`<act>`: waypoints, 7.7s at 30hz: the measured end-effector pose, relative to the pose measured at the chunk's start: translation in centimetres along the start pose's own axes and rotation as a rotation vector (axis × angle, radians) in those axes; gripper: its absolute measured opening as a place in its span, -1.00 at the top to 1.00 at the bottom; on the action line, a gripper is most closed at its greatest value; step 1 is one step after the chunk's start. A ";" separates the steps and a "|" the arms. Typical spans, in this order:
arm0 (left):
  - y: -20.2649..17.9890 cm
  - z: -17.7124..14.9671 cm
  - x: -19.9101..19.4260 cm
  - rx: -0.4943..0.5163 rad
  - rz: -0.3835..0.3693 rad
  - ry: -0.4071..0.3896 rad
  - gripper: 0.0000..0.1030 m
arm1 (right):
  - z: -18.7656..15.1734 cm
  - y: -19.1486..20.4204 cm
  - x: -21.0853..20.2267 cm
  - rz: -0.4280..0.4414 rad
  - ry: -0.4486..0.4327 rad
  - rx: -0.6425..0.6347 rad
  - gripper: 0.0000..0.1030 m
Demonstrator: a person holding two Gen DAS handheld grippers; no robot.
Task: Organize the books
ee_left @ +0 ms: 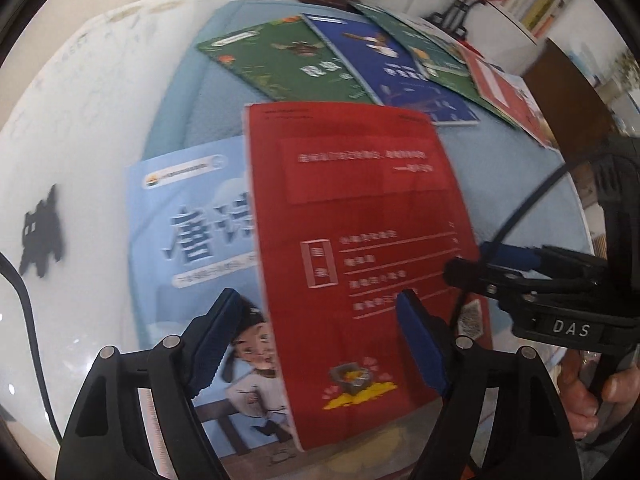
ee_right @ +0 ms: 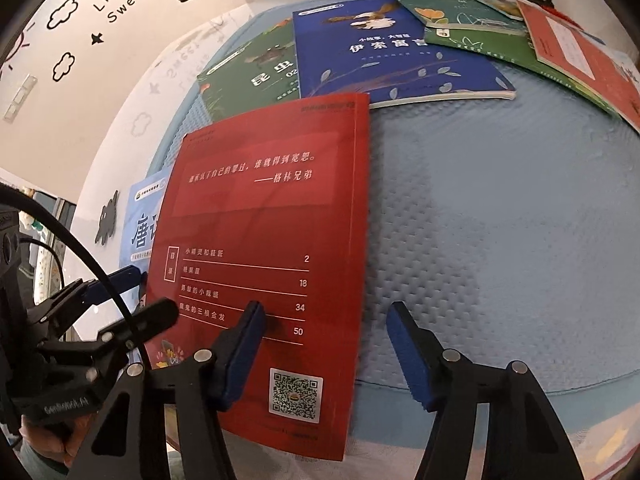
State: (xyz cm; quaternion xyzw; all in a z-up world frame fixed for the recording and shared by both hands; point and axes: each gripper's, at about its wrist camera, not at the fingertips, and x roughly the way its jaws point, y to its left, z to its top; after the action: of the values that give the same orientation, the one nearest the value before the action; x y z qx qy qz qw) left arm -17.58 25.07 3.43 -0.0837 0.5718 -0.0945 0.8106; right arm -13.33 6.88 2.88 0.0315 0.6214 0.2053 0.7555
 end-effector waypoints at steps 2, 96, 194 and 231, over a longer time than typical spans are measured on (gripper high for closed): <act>-0.9 0.1 0.3 0.019 0.000 0.006 -0.50 | -0.2 -0.3 -0.2 0.034 0.000 0.013 -0.21; -3.3 2.4 -3.1 -0.167 -0.235 -0.129 -0.54 | 1.5 -12.9 -10.0 0.871 -0.127 0.279 -0.23; -0.6 0.8 2.6 0.010 -0.329 0.044 0.62 | -0.4 -1.1 0.7 -0.096 0.069 0.169 -0.29; -4.0 1.6 2.7 -0.504 -0.768 0.056 0.74 | -4.4 -11.9 -2.7 0.694 0.033 0.476 -0.26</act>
State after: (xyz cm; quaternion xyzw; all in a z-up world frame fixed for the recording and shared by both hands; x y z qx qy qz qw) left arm -15.39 20.59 2.44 -0.4815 0.5262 -0.2481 0.6555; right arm -14.72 -5.84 0.81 0.4091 0.6159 0.2989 0.6033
